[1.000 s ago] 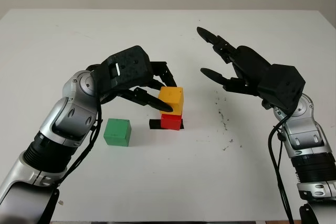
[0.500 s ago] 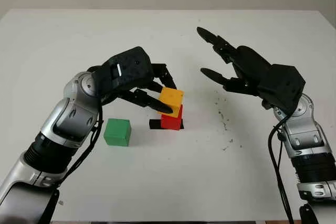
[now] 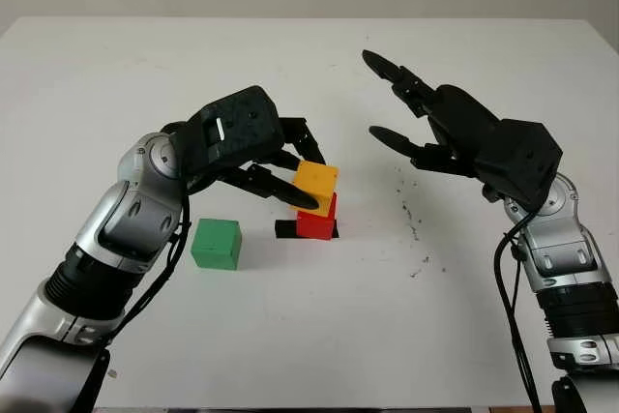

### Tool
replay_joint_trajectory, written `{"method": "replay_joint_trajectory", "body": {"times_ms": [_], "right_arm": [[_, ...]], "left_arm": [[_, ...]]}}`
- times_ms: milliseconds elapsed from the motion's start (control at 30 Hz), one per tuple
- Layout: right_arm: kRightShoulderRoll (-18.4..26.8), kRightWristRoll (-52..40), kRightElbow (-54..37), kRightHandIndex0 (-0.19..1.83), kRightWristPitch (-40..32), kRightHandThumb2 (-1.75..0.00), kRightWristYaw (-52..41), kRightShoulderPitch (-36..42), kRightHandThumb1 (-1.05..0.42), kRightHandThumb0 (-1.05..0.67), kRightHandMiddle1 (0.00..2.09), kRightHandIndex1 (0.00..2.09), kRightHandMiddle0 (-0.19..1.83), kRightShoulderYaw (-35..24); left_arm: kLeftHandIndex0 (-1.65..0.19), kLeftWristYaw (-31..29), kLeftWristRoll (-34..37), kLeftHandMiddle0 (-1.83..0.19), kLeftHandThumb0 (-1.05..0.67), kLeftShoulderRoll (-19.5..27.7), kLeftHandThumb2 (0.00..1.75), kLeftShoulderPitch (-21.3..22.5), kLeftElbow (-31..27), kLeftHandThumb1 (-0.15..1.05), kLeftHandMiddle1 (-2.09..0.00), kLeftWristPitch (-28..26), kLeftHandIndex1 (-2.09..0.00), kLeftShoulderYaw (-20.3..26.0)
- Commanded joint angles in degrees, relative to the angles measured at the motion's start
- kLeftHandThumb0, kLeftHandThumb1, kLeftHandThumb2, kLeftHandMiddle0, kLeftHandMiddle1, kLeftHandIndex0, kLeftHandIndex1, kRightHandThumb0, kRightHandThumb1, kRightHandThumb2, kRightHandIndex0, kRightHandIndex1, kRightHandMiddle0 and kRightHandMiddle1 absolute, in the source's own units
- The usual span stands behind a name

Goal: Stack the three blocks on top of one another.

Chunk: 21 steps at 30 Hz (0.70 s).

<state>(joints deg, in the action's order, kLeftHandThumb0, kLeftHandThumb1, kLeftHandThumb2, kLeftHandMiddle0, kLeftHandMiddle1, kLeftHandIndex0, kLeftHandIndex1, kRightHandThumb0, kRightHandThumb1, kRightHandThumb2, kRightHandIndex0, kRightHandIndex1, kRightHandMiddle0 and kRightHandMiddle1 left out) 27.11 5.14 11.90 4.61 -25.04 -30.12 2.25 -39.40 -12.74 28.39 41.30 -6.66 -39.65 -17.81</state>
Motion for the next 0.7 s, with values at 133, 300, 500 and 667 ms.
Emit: {"method": "replay_joint_trajectory", "body": {"times_ms": [133, 300, 500, 667], "right_arm": [[0.11, -0.47, -0.75, -0.16, 0.16, -0.40, -0.35, 0.13, -1.05, -0.76, 0.05, 0.05, 0.02, -0.38], [0.02, -0.24, -0.95, -0.16, -0.20, -0.39, -0.08, 0.14, -1.05, -0.76, 0.05, 0.05, 0.02, -0.30], [0.09, 0.17, -0.76, -0.15, 0.20, -0.39, 0.20, 0.15, -1.05, -0.76, 0.06, 0.06, 0.03, -0.23], [0.06, -0.02, -0.91, -0.15, -0.15, -0.39, -0.02, 0.13, -1.05, -0.76, 0.06, 0.05, 0.03, -0.27]], "left_arm": [[-0.41, 0.50, -0.57, -0.28, -0.33, -0.09, 0.05, -0.23, -0.49, 1.00, -0.35, -0.51, -1.66, -1.11], [-0.41, 0.74, -0.30, -0.29, -0.32, -0.15, 0.05, -0.60, -0.47, 1.00, -0.34, -0.13, -1.62, -0.94], [-0.30, 0.15, -0.44, -0.25, -0.42, 0.06, 0.05, 0.08, -0.97, 0.98, -0.31, -2.58, -1.47, -1.45], [-0.13, -1.94, -0.62, -0.08, -0.53, 1.69, 0.05, 0.69, -2.90, 0.94, -0.08, -4.94, -0.61, -2.75]]}}
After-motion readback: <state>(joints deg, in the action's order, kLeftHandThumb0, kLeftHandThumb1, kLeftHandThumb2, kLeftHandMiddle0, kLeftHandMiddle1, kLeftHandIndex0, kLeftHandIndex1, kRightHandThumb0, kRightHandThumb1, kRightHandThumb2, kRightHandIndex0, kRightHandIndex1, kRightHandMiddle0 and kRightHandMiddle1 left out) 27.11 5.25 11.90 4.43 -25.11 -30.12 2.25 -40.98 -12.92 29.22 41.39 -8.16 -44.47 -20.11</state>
